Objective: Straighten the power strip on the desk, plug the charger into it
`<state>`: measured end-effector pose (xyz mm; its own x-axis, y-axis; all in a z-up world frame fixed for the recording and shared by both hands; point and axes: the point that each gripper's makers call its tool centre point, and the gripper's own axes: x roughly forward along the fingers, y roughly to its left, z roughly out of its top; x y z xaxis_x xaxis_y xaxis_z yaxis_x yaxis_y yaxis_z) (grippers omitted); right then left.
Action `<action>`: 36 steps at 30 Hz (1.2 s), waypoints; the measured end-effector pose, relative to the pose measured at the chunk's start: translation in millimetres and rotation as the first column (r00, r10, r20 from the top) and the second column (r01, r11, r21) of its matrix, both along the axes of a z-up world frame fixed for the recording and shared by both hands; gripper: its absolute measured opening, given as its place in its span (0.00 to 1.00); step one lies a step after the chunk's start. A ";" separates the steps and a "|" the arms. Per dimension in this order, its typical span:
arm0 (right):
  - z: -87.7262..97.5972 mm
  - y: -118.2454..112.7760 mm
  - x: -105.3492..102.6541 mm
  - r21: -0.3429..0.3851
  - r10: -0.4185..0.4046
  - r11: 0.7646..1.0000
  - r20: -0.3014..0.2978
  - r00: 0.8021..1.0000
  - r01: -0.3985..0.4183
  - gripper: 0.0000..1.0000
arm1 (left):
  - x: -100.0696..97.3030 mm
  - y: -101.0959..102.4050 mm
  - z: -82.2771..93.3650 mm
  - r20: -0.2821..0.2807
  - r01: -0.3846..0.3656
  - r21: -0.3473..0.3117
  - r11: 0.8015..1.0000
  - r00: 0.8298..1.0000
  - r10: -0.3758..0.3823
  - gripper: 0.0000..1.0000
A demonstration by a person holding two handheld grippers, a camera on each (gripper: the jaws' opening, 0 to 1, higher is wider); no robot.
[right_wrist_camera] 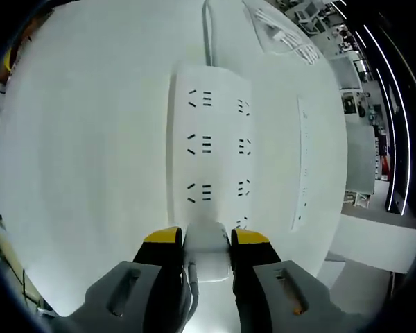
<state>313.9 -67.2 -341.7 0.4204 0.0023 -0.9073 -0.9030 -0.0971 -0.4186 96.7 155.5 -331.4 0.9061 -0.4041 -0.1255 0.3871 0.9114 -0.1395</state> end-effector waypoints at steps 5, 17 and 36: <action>-1.7 0.5 0.4 0.013 -0.009 1.000 -0.006 1.000 0.009 0.25 | 0.4 -5.7 1.1 0.003 0.011 0.002 1.000 1.000 -0.011 0.99; 0.7 0.1 -1.1 0.073 0.028 0.997 0.015 0.999 -0.029 0.26 | -2.3 -10.7 0.8 0.000 0.022 0.007 1.000 1.000 -0.022 0.99; 7.4 -7.6 -4.7 0.202 -0.001 0.979 -0.002 1.000 0.001 0.48 | -2.9 -10.5 0.4 0.001 0.028 -0.010 1.000 1.000 -0.028 0.99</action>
<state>309.2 -74.7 -334.3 0.4188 0.1849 -0.8890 -0.9038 -0.0100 -0.4279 93.9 145.0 -331.0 0.8946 -0.4302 -0.1208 0.4123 0.8990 -0.1480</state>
